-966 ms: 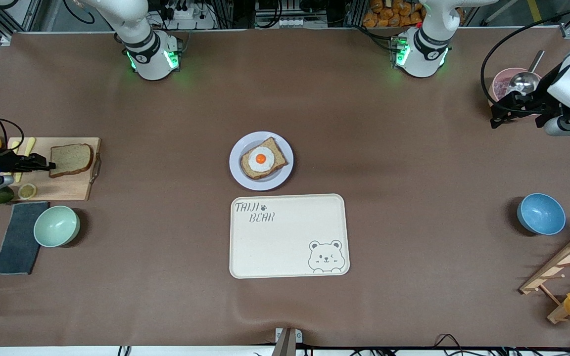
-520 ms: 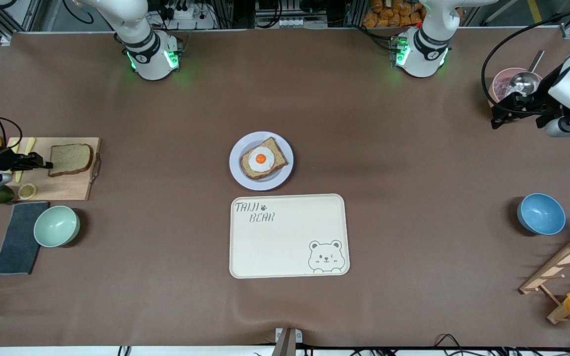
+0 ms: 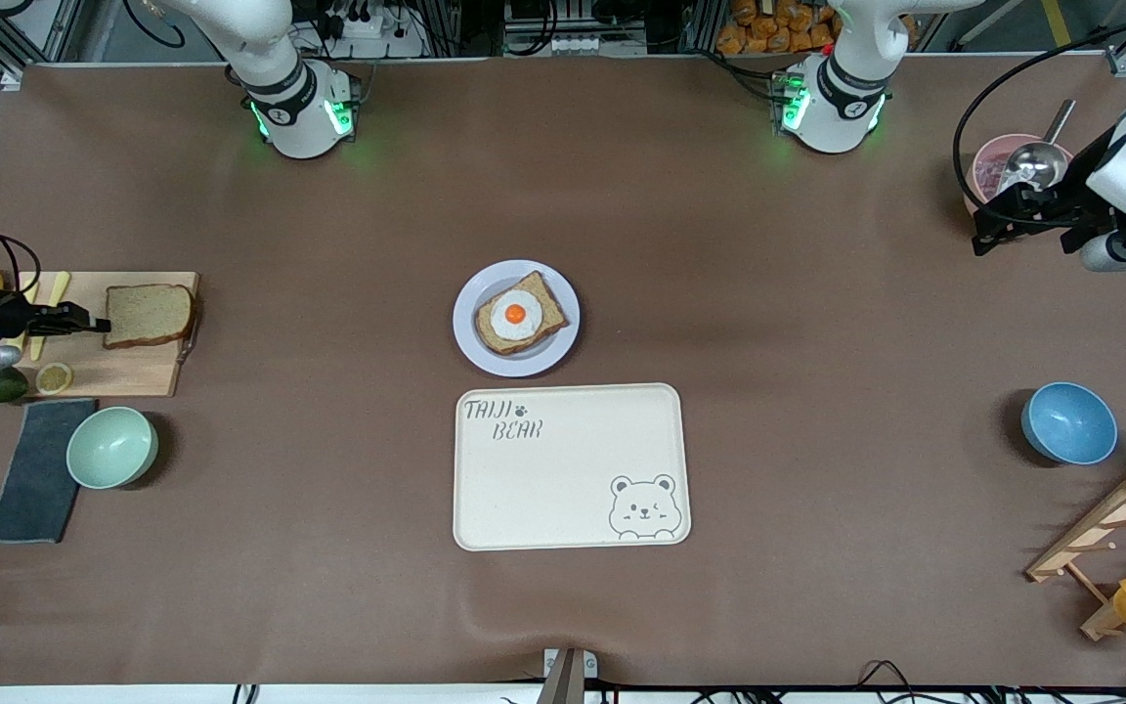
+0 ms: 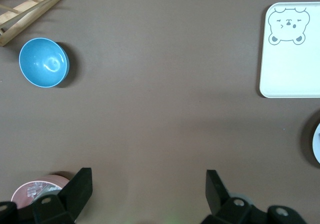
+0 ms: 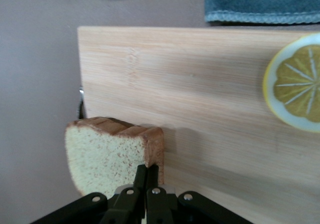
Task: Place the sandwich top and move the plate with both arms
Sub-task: 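Grasp the bread slice on the cutting board with the right gripper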
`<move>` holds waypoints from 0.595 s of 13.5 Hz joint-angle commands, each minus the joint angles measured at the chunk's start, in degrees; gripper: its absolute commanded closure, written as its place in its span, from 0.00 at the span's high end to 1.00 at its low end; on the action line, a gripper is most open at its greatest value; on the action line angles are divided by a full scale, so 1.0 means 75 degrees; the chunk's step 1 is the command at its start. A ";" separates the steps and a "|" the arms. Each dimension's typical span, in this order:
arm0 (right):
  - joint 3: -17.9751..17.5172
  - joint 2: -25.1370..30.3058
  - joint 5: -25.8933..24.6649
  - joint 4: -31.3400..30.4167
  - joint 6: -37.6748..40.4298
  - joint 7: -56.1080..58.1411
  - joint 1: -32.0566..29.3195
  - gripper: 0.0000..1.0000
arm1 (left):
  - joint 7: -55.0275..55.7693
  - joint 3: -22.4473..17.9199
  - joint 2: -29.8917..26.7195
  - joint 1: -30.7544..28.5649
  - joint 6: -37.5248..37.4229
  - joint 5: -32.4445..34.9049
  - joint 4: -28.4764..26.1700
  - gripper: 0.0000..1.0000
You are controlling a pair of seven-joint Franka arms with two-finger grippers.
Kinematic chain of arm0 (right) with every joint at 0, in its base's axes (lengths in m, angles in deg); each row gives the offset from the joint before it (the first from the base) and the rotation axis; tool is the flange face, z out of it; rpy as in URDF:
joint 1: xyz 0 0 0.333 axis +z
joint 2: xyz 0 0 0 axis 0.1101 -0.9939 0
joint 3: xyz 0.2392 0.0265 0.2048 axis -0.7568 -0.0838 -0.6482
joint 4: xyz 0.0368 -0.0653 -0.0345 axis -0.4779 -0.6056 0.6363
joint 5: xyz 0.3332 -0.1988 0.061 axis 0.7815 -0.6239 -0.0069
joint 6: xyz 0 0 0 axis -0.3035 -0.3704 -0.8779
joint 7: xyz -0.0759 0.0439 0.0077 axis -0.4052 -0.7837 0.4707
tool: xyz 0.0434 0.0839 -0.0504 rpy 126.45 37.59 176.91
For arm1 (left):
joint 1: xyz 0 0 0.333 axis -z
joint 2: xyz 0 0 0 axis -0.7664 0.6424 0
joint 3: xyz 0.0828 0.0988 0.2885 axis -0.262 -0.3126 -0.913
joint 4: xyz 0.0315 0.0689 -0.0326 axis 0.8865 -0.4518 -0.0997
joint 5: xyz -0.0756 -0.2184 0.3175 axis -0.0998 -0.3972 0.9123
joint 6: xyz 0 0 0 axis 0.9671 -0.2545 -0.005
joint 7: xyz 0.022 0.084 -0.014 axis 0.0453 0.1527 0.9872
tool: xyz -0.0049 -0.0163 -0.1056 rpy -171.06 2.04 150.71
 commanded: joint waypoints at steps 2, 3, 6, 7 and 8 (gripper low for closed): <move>-0.0088 0.0053 0.0505 0.0396 0.0587 -0.0532 0.0069 0.00 | -0.0115 0.0049 0.0005 -0.0059 -0.0011 0.0088 0.0122 1.00; -0.0088 0.0053 0.0600 0.0478 0.0785 -0.0625 0.0092 0.00 | -0.0080 0.0049 0.0063 -0.0048 0.0024 0.0019 0.0122 1.00; -0.0088 0.0053 0.0881 0.0619 0.1161 -0.0906 0.0221 0.00 | -0.0115 0.0049 0.0005 -0.0048 0.0048 0.0007 0.0110 1.00; -0.0088 0.0053 0.0975 0.0689 0.1383 -0.0966 0.0268 0.00 | -0.0127 0.0037 -0.0007 -0.0059 0.0037 0.0007 0.0098 1.00; -0.0088 0.0053 0.1057 0.0736 0.1513 -0.1071 0.0338 0.00 | -0.0127 0.0025 -0.0007 -0.0059 0.0036 0.0007 0.0098 1.00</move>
